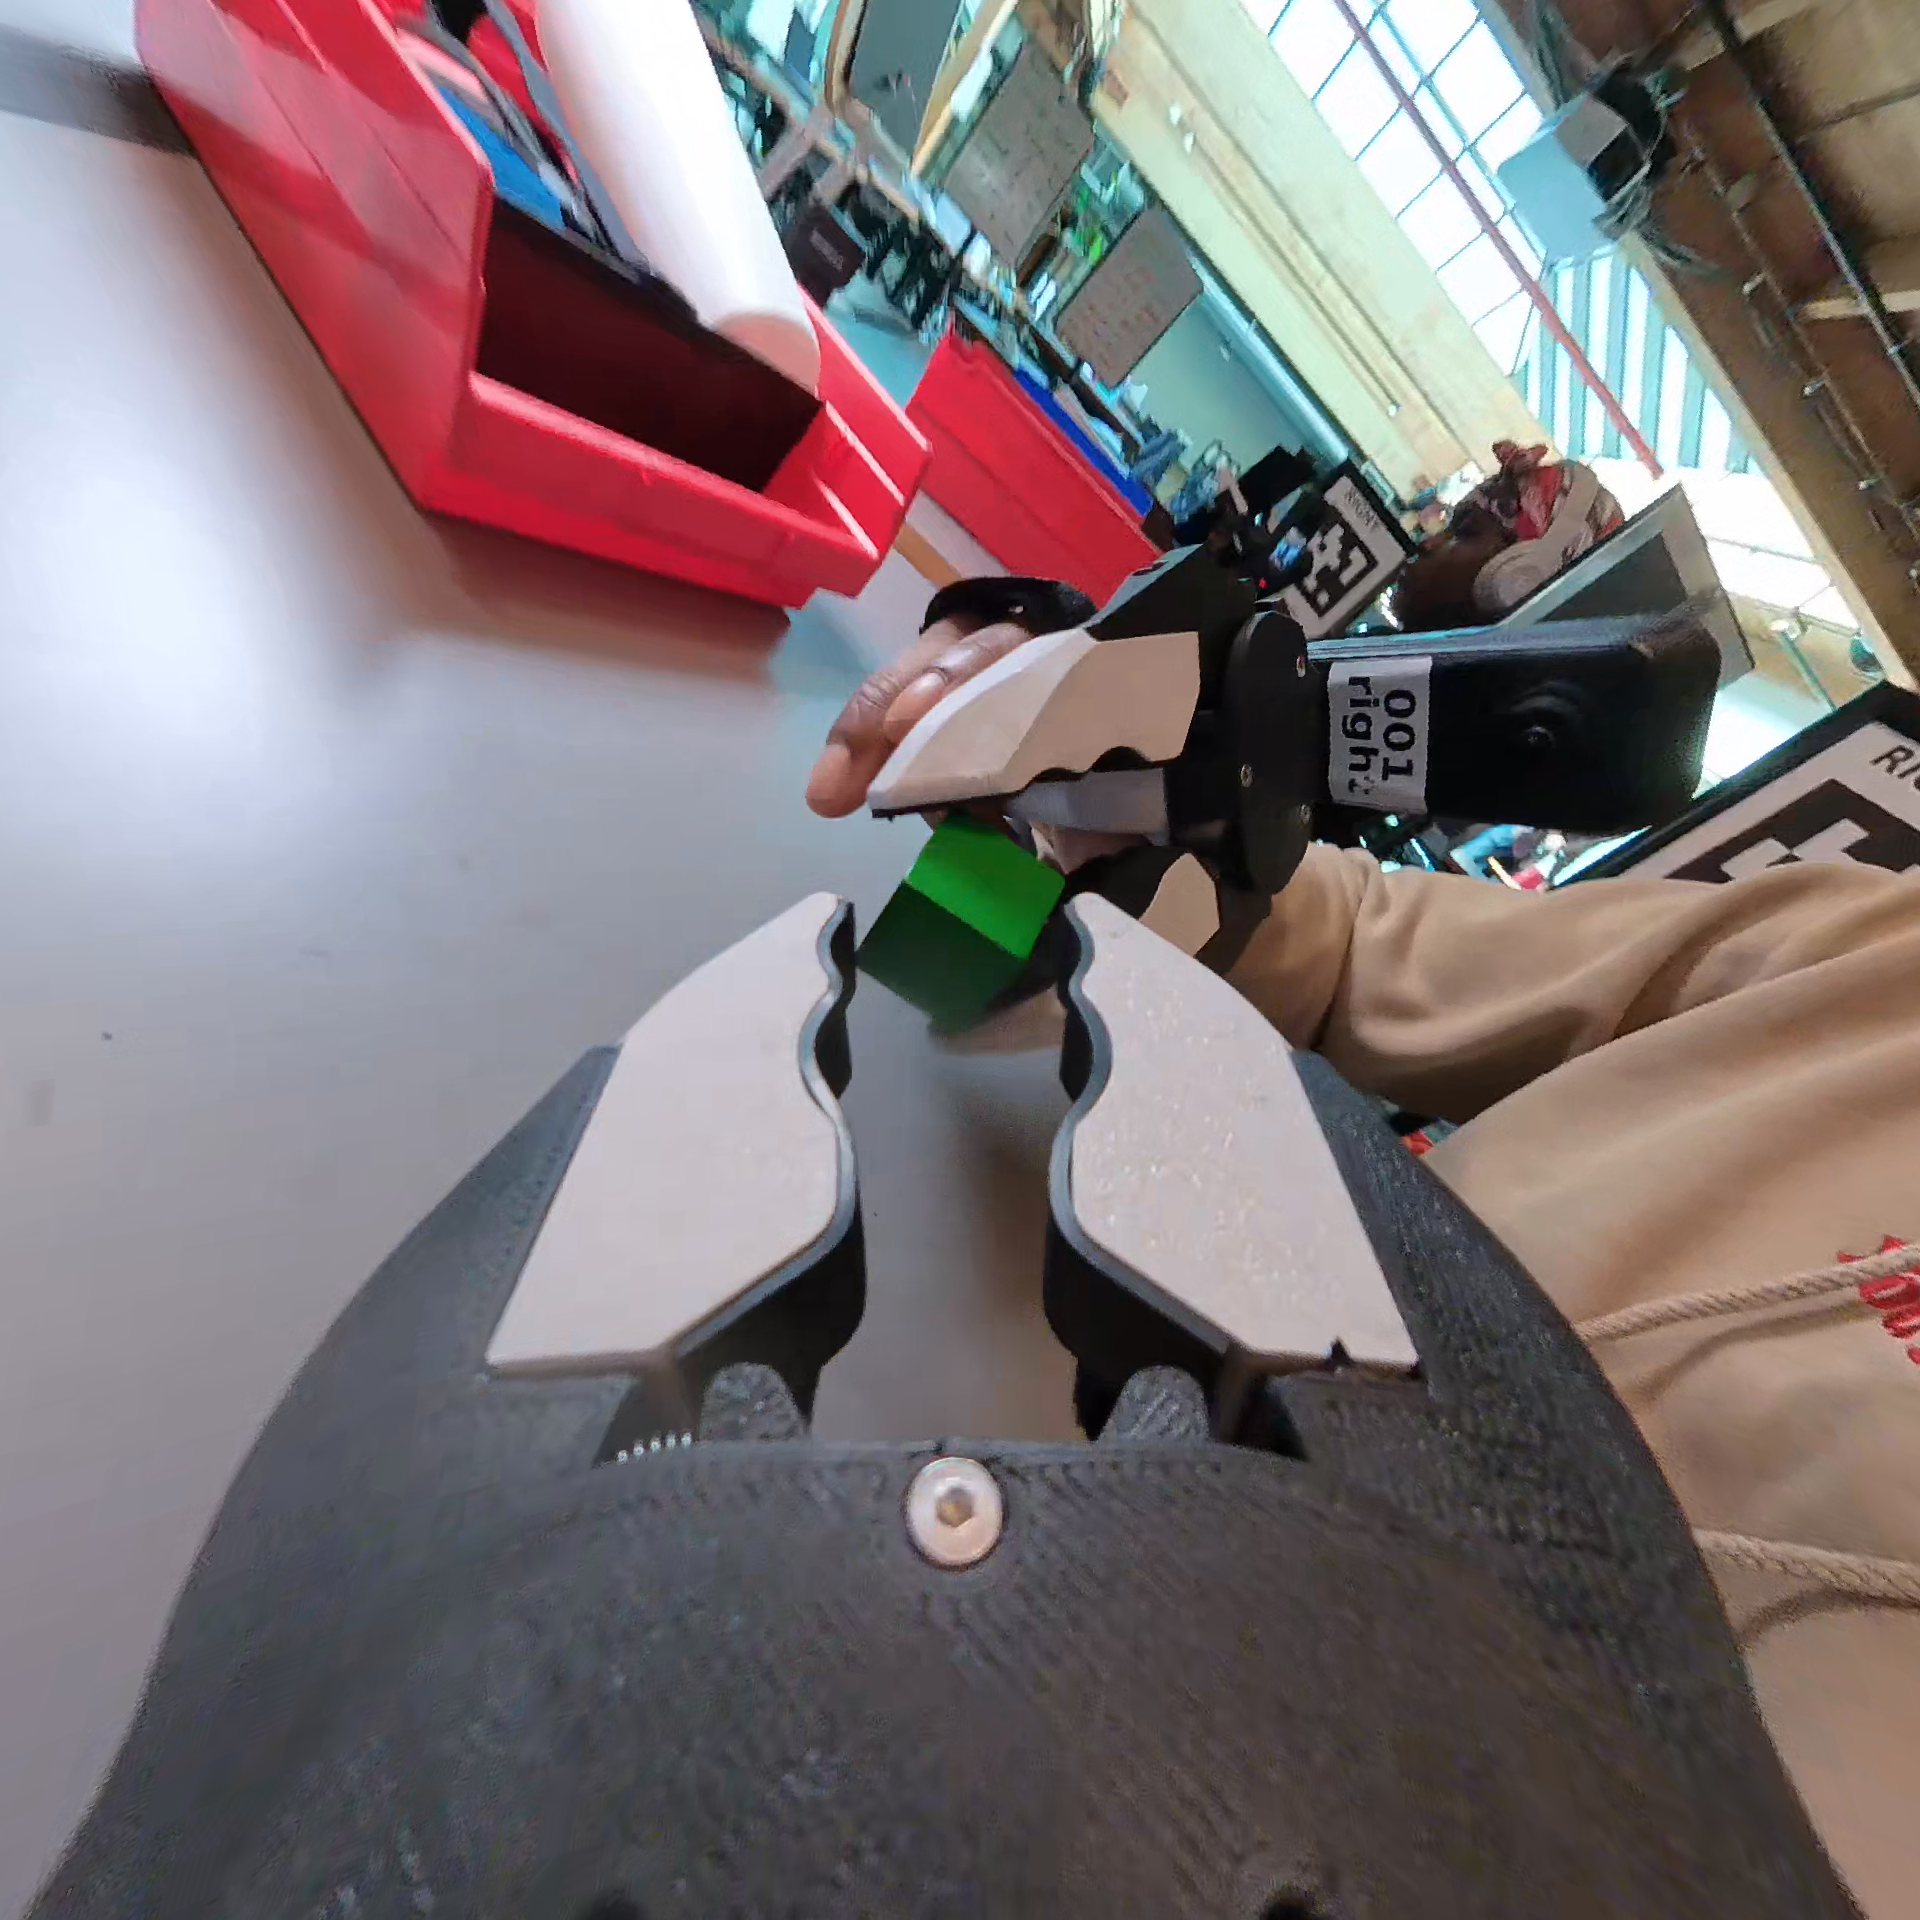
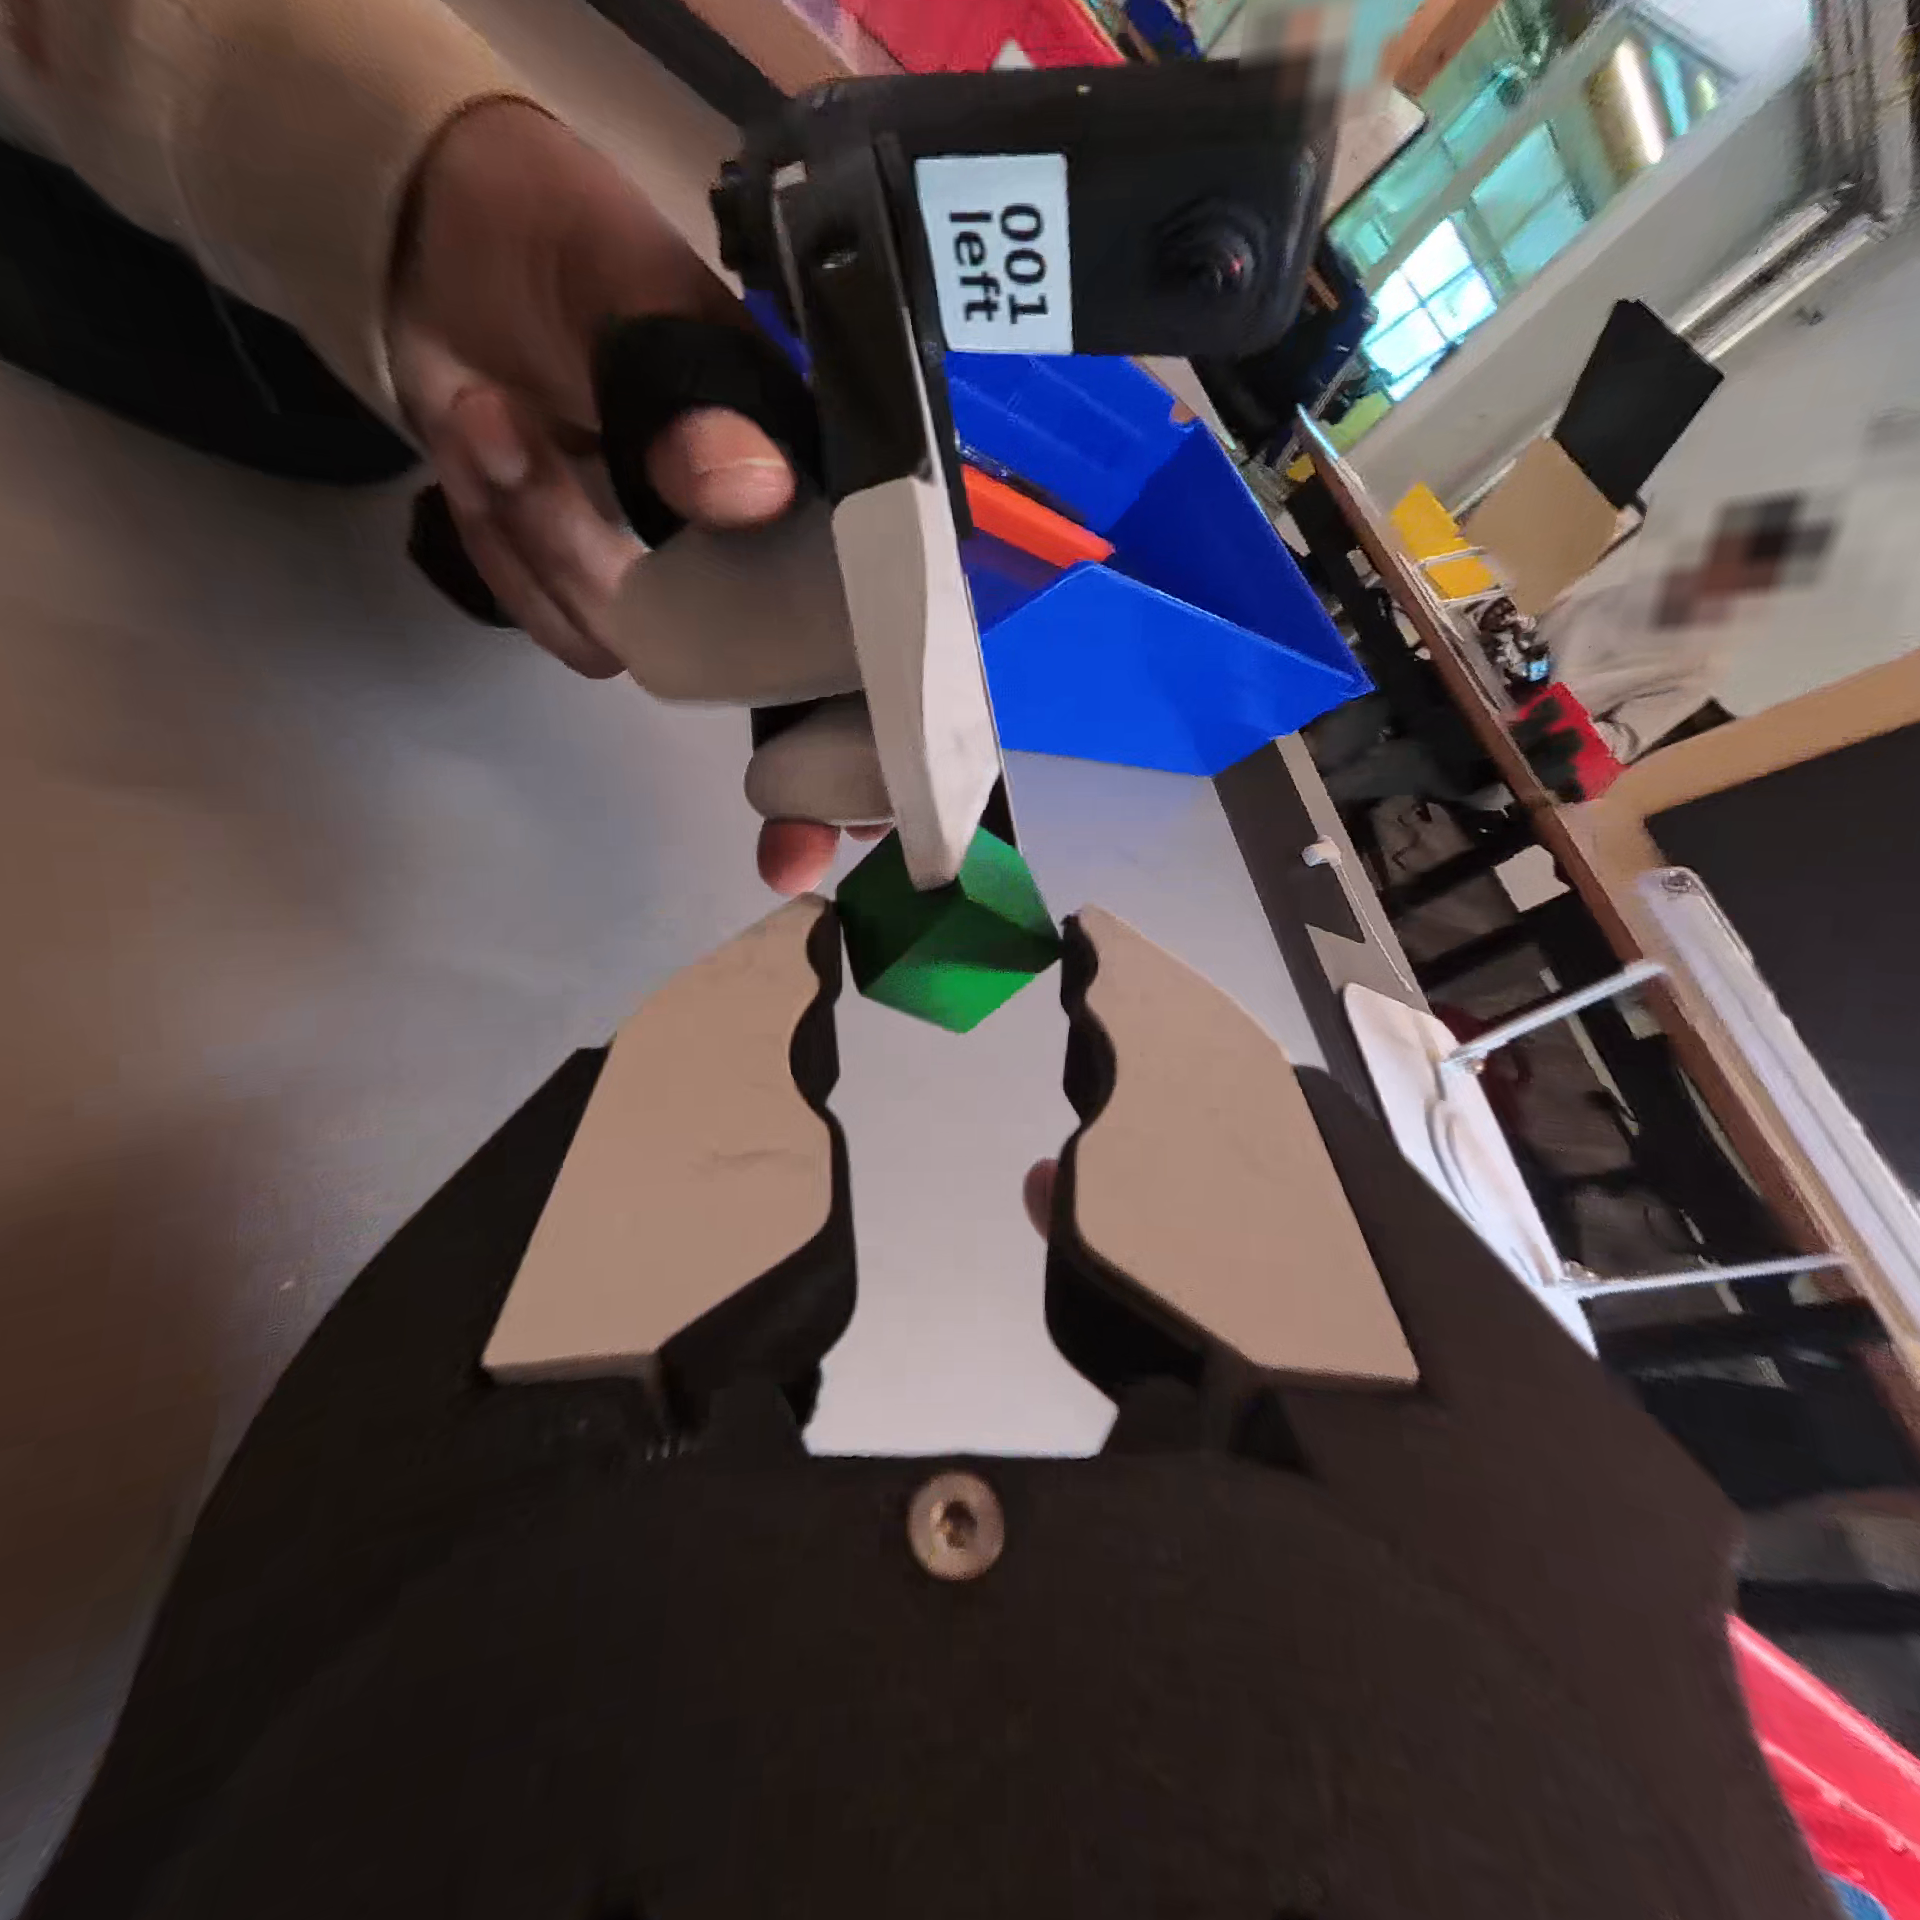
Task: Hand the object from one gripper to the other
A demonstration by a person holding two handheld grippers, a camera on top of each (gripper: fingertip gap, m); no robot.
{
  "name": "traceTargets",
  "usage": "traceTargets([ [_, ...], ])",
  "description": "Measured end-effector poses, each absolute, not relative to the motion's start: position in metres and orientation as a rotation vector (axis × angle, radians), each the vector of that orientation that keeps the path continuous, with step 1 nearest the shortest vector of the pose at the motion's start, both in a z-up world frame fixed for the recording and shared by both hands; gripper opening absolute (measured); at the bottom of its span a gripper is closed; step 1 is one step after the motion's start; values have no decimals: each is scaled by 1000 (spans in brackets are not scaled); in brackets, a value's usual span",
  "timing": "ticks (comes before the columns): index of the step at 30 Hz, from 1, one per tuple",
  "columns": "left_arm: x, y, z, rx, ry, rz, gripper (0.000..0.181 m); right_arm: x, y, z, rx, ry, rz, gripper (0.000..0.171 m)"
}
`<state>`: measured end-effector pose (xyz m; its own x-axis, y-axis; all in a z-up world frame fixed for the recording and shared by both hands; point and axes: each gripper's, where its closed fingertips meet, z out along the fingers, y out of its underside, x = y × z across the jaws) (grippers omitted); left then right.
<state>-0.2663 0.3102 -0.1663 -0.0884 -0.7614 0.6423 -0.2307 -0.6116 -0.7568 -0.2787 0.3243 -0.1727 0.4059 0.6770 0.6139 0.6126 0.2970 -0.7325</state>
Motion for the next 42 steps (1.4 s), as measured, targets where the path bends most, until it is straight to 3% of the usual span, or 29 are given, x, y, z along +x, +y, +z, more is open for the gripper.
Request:
traceTargets([
  [2,-268,318,-159,-1733,1038,-1717,48,-270,328,-164,-1424,-1231,98,40],
  [8,-275,333,-151,-1639,1051,-1556,46,-131,409,-114,-1791,-833,-136,40],
  [13,-272,332,-164,-1632,1133,-1412,44,17,470,-134,-2183,-533,-387,40],
  [18,-271,333,-170,-1621,1173,-1339,43,87,495,-157,-2321,-396,-434,40],
  [31,-275,341,-163,-1572,1173,-1224,41,43,473,-105,-2007,-367,-279,59],
  [42,-318,391,-117,-1494,1015,-976,39,-69,397,-147,-1939,-365,-161,49],
])
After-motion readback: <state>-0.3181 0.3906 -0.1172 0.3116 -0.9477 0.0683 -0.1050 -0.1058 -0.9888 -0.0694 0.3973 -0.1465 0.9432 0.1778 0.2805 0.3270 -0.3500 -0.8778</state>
